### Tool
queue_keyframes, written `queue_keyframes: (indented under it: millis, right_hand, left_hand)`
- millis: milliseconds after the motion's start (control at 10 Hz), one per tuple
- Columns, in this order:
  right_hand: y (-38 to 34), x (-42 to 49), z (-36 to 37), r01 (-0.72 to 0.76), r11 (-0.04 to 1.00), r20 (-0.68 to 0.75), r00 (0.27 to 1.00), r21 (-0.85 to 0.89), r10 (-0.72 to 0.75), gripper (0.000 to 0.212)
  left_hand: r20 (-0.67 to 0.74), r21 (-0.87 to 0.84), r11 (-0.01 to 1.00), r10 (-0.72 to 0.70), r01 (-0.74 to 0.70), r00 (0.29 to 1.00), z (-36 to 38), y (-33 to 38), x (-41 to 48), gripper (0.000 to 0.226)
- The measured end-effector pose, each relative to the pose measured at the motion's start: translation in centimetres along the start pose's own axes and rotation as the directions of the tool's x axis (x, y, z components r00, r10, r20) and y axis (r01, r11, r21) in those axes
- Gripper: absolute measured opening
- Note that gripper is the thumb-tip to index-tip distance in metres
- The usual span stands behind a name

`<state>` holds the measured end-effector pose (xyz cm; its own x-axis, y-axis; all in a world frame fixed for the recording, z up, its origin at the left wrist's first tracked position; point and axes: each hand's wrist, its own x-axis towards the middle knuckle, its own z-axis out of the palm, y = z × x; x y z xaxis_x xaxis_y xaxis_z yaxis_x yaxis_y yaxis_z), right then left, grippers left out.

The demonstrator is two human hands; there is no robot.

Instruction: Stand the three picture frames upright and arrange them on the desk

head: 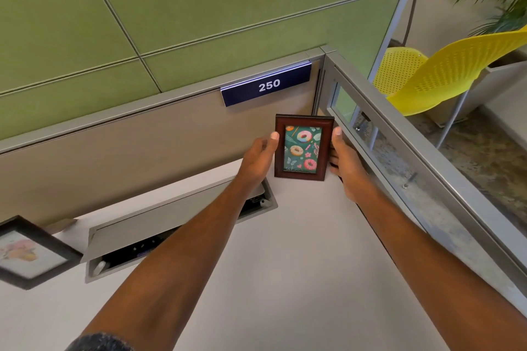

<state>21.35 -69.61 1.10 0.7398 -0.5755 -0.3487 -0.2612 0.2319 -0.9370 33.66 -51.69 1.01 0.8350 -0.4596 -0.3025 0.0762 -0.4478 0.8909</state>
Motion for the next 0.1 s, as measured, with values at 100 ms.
queue_keyframes:
  millis: [100]
  right_hand:
    - [0.93,-2.02,-0.63,0.002,1.000,-0.034,0.999,-0.026,-0.003,0.068]
  left_hand:
    - [-0.047,0.053,0.995,0.092,-0.090,0.995,-1.75,-1.26,-2.08,0.064]
